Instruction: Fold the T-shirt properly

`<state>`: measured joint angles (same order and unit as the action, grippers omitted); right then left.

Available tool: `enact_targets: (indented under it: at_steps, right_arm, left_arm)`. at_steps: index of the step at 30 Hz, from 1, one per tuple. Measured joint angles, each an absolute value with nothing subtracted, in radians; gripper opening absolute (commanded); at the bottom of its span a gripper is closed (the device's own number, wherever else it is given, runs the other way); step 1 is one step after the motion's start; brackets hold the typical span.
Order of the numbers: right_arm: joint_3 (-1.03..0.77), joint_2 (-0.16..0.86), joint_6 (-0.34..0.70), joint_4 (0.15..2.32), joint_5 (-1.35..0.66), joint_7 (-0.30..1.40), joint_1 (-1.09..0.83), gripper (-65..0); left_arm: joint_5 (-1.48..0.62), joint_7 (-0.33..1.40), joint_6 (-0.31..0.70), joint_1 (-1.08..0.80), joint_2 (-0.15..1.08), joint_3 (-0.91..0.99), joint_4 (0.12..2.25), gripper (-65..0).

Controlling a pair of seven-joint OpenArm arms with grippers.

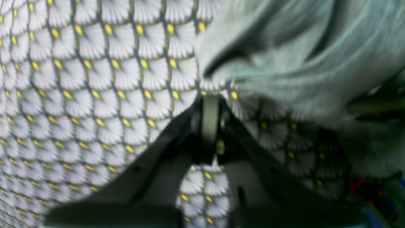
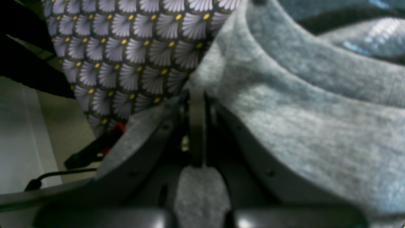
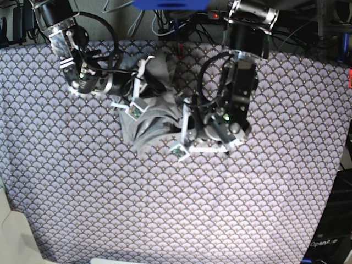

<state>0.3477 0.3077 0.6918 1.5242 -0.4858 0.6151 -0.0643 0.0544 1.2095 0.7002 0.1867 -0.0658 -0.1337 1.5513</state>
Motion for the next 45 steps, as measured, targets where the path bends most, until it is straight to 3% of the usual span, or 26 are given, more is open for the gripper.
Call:
enact_targets:
  at_steps: [10,26,35,45]
  right_arm:
    - [0.347,0.305,0.692,1.525,-0.483,0.616,-0.065,-65.0]
    - [0.347,0.353,0.691,1.599,-0.477,0.609,-0.115,-65.0]
    - [0.345,0.396,0.691,1.722,-0.471,0.62,-0.2,-65.0]
    - [0.345,0.389,0.703,1.541,-0.507,0.464,-0.191,-65.0]
  left_arm:
    - [0.062,1.127,0.7,0.247,-0.147,-0.133,1.353,-65.0]
    - [0.039,0.862,0.704,0.317,-0.141,-0.125,1.079,-65.0]
    - [0.033,0.843,0.704,0.319,-0.137,-0.125,1.067,-65.0]
    - [0.016,0.835,0.704,0.316,-0.125,-0.125,1.071,-65.0]
